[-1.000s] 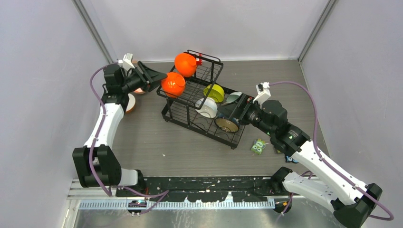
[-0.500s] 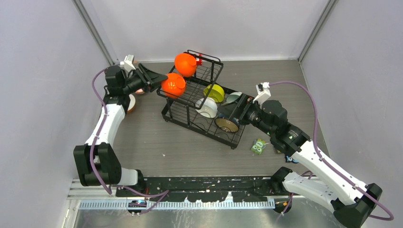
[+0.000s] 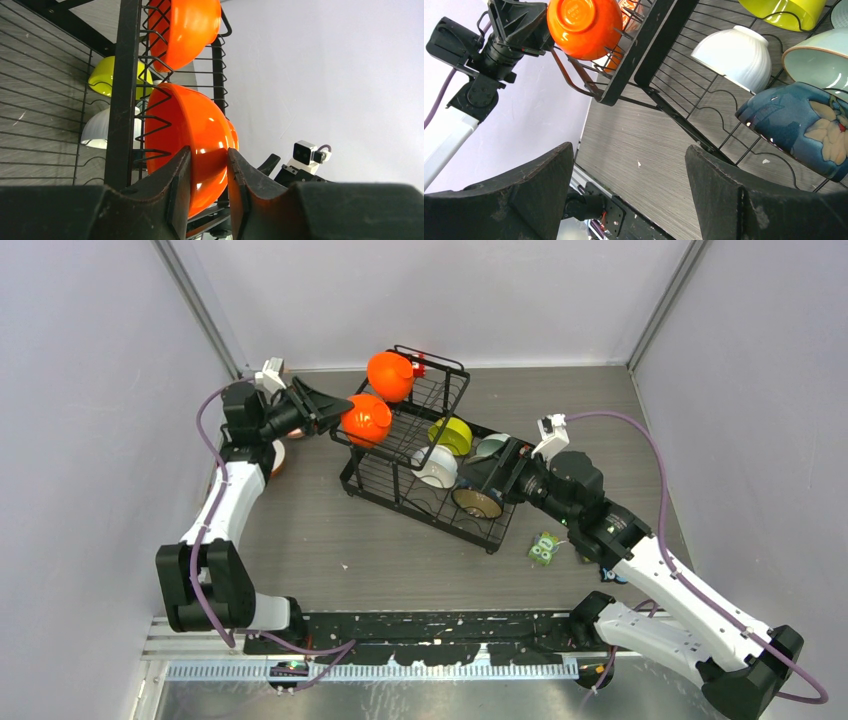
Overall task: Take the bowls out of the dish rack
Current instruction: Pick up the bowl from the dish rack.
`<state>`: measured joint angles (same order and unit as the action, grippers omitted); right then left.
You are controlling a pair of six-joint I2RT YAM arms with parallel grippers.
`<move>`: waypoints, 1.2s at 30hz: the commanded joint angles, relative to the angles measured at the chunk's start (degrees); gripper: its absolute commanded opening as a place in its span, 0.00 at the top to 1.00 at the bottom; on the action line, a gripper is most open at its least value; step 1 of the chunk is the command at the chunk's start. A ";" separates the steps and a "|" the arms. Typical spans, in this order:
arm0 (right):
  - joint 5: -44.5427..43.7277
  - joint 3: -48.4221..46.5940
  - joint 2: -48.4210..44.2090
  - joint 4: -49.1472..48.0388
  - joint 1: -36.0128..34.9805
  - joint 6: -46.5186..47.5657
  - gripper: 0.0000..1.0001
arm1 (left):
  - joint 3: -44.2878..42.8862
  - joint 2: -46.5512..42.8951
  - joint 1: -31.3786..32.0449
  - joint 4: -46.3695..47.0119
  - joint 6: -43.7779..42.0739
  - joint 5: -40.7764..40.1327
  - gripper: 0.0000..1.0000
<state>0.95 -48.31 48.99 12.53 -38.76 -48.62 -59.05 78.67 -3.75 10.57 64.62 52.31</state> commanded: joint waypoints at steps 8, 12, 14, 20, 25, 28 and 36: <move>-0.77 -0.25 -0.69 -0.91 0.11 0.63 0.14 | 1.22 -1.41 0.14 5.60 1.88 2.22 0.75; -0.77 -0.20 -0.65 -1.02 0.15 0.63 0.14 | 1.65 -1.66 0.43 6.66 2.80 2.39 0.79; -0.77 -0.13 -0.72 -1.03 0.11 0.56 0.14 | 1.73 -1.73 0.70 7.20 3.19 2.40 0.80; -0.77 0.15 -0.74 -1.21 0.10 0.36 0.14 | 1.46 -1.71 2.17 8.57 4.32 2.10 0.84; -0.77 0.15 -0.98 -1.19 0.10 0.37 0.14 | 1.13 -1.36 3.22 8.84 4.38 1.18 0.86; -0.77 0.06 -1.16 -0.77 0.08 0.52 0.14 | 1.03 -0.87 5.39 9.62 4.93 1.18 0.90; -0.77 -0.27 -1.71 -0.06 0.09 0.97 0.14 | 1.08 -0.40 5.67 13.67 8.24 1.34 1.00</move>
<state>0.95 -47.97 48.47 12.80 -38.76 -48.51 -57.71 78.63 1.91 19.57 71.46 53.43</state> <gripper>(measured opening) 0.857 0.132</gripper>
